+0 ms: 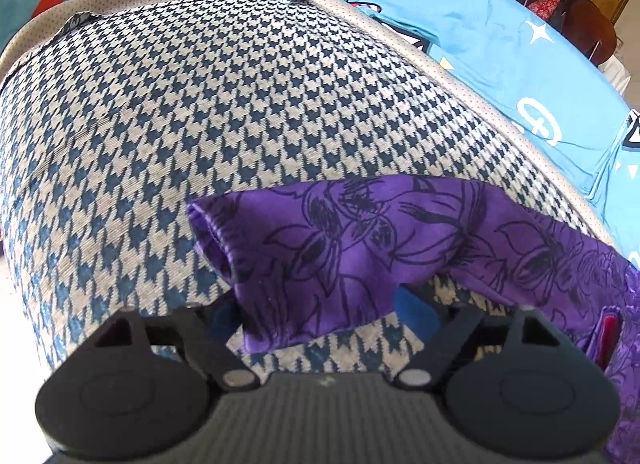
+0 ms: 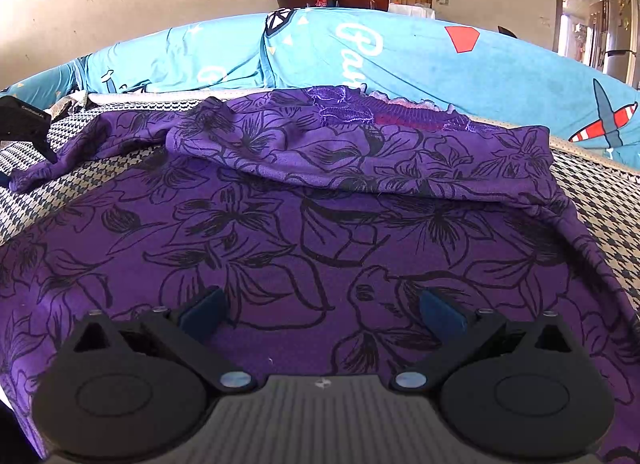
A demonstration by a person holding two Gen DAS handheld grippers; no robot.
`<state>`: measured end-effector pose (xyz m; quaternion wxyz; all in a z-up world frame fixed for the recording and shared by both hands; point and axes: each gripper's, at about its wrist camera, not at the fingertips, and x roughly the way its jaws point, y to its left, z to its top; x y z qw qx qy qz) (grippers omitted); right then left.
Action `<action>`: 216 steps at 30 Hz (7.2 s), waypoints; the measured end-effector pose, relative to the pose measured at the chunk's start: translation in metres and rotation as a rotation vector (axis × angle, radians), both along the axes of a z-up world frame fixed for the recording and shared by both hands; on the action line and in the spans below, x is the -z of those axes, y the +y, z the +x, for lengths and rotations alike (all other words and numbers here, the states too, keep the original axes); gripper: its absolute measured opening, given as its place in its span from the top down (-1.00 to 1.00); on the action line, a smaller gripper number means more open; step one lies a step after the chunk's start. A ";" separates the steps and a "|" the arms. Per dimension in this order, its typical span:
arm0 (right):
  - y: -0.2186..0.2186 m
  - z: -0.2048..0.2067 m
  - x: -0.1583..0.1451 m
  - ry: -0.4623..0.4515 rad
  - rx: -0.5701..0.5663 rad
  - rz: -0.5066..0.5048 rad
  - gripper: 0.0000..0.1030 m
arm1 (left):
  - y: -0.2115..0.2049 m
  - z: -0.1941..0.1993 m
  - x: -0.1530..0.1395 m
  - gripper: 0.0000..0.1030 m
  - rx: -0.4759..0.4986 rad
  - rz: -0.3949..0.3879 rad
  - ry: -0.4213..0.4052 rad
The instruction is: Fold clothes
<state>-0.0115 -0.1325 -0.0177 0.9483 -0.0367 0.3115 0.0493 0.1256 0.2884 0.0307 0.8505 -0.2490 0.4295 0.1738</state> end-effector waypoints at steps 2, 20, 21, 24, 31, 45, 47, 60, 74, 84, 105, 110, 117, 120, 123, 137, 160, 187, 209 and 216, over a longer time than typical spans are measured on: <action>0.000 0.000 0.000 0.000 0.000 0.000 -1.00 | -0.002 0.002 -0.001 -0.05 0.026 -0.035 -0.021; 0.000 0.001 0.001 -0.001 0.000 0.002 -1.00 | -0.026 0.008 -0.001 0.02 0.092 -0.086 -0.069; 0.000 0.001 0.001 -0.001 0.000 0.001 -1.00 | -0.023 0.007 -0.002 0.00 0.078 -0.081 -0.070; 0.000 0.001 0.000 -0.001 -0.001 0.001 -1.00 | -0.014 0.005 -0.002 -0.26 0.037 -0.066 -0.074; -0.001 0.001 0.001 -0.002 -0.002 0.002 -1.00 | -0.006 0.011 -0.003 -0.48 -0.001 -0.081 -0.097; 0.000 0.001 0.001 -0.003 -0.002 0.000 -1.00 | 0.000 0.027 0.001 0.20 -0.059 -0.107 -0.097; 0.000 0.001 0.001 -0.004 -0.002 0.000 -1.00 | -0.005 0.028 -0.003 0.33 -0.041 -0.094 -0.109; -0.001 0.002 0.002 -0.006 -0.004 0.003 -1.00 | -0.088 0.040 -0.032 0.45 0.264 -0.120 -0.221; -0.002 0.003 0.002 -0.011 -0.005 0.010 -1.00 | -0.188 0.008 -0.047 -0.51 0.687 -0.134 -0.279; -0.001 0.003 0.002 -0.010 -0.004 0.007 -1.00 | -0.099 0.001 -0.052 -0.63 0.348 -0.123 -0.269; 0.000 0.003 0.002 -0.007 0.000 0.001 -1.00 | -0.028 0.032 0.013 -1.00 0.058 -0.247 -0.066; 0.000 0.003 0.002 -0.007 0.000 0.001 -1.00 | -0.035 0.038 0.014 -0.88 0.082 -0.245 -0.078; 0.000 0.003 0.002 -0.006 0.000 0.001 -1.00 | -0.040 0.038 0.011 0.10 0.090 -0.260 -0.100; 0.000 0.003 0.001 -0.006 0.000 0.000 -1.00 | -0.045 0.038 0.008 0.50 0.114 -0.261 -0.113; 0.000 0.003 0.001 -0.006 0.000 0.000 -1.00 | -0.055 0.037 0.000 0.64 0.160 -0.243 -0.147; -0.001 0.003 0.003 -0.014 -0.002 0.012 -1.00 | -0.167 0.015 -0.062 0.66 0.583 -0.239 -0.373; 0.002 0.000 -0.002 -0.019 -0.008 -0.013 -1.00 | -0.141 -0.010 -0.052 -0.66 0.358 -0.117 -0.253; 0.119 0.095 -0.013 -0.111 -0.548 -0.290 -0.39 | -0.096 -0.004 -0.061 -0.93 0.171 -0.157 -0.198; 0.090 0.140 -0.051 0.001 -0.473 0.224 0.87 | -0.084 -0.007 -0.045 -0.93 0.072 -0.150 -0.131; 0.033 0.156 -0.092 -0.046 -0.356 0.592 0.87 | -0.092 -0.004 -0.042 -0.93 0.083 -0.139 -0.119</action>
